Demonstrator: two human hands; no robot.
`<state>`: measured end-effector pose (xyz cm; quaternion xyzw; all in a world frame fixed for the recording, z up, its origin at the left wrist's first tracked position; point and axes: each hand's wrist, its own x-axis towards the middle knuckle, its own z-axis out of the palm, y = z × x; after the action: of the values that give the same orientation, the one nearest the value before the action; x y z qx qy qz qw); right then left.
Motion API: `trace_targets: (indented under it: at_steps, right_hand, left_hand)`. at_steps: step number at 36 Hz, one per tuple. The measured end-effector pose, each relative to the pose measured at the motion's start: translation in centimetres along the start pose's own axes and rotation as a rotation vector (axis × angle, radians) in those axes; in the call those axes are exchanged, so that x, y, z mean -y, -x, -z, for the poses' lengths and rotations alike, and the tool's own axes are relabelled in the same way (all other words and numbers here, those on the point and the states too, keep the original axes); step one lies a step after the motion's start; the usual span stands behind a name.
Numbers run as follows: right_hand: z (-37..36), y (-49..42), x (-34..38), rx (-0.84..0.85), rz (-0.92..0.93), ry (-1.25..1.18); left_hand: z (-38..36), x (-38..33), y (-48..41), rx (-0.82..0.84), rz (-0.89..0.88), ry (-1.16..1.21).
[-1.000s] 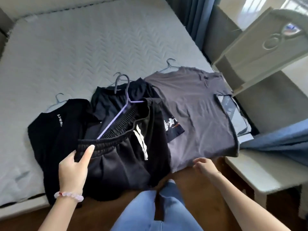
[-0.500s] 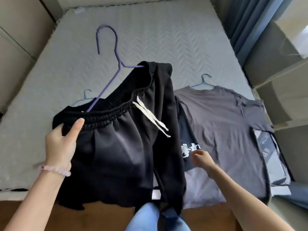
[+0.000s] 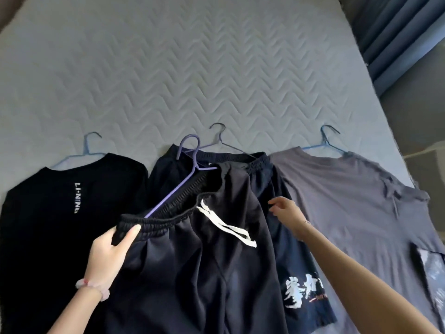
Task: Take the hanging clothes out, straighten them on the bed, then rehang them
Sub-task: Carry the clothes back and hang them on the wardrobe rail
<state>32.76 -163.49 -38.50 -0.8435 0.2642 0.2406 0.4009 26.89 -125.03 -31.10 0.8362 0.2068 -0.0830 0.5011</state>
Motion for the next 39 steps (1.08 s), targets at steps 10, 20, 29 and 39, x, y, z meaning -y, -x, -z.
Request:
trace_targets:
  at_steps: [10,20,29,39]
  right_hand:
    - [-1.0,-11.0,6.3,-0.167,0.188,0.201]
    - [-3.2,-16.0,5.2,-0.216,0.048,0.436]
    - [-2.8,-17.1,5.9,-0.275,-0.024,0.611]
    - [-1.7,-15.3,6.8,-0.213,0.109,0.540]
  left_hand:
    - [-1.8,4.6,-4.7,-0.023,0.051,-0.009]
    - [-2.7,7.0,-5.6,-0.069,0.081,0.013]
    - [-2.8,6.6,-5.0,-0.090,0.113,0.039]
    - [-3.3,7.5,-3.8,-0.125,0.153,0.057]
